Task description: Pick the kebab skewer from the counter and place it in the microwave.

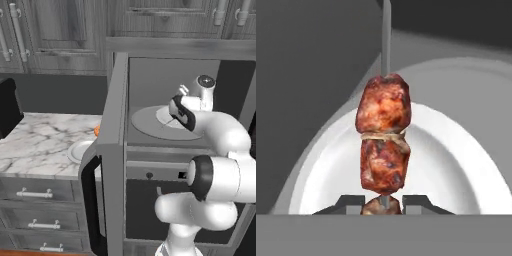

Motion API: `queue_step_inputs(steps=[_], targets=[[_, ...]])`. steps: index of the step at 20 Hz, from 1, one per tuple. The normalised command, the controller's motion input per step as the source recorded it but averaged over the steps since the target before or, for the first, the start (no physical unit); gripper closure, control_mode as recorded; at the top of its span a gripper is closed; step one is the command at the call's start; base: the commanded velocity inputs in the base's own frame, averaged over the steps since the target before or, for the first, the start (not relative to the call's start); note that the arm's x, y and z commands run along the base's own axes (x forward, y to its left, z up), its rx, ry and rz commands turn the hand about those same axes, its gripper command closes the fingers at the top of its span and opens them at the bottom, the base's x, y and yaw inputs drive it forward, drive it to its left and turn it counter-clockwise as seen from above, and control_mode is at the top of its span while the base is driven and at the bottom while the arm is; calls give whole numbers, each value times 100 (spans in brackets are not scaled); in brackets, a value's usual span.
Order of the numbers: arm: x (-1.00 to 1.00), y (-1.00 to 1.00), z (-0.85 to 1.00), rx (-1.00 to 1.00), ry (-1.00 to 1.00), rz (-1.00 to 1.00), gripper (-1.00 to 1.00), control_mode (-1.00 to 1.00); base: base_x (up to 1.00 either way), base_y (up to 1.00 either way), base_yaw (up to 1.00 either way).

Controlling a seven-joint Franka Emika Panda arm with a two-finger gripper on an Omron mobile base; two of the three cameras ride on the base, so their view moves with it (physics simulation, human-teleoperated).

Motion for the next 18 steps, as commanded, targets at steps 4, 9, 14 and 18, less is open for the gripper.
queue_step_inputs(steps=[4, 9, 14, 18], targets=[[72, 0, -22, 9, 17, 0, 100, -100, 0, 0, 0], [56, 0, -26, 9, 19, 0, 100, -100, 0, 0, 0], [3, 0, -35, 8, 14, 0, 100, -100, 0, 0, 0], [-6, 0, -13, 11, 4, 0, 100, -100, 0, 0, 0]])
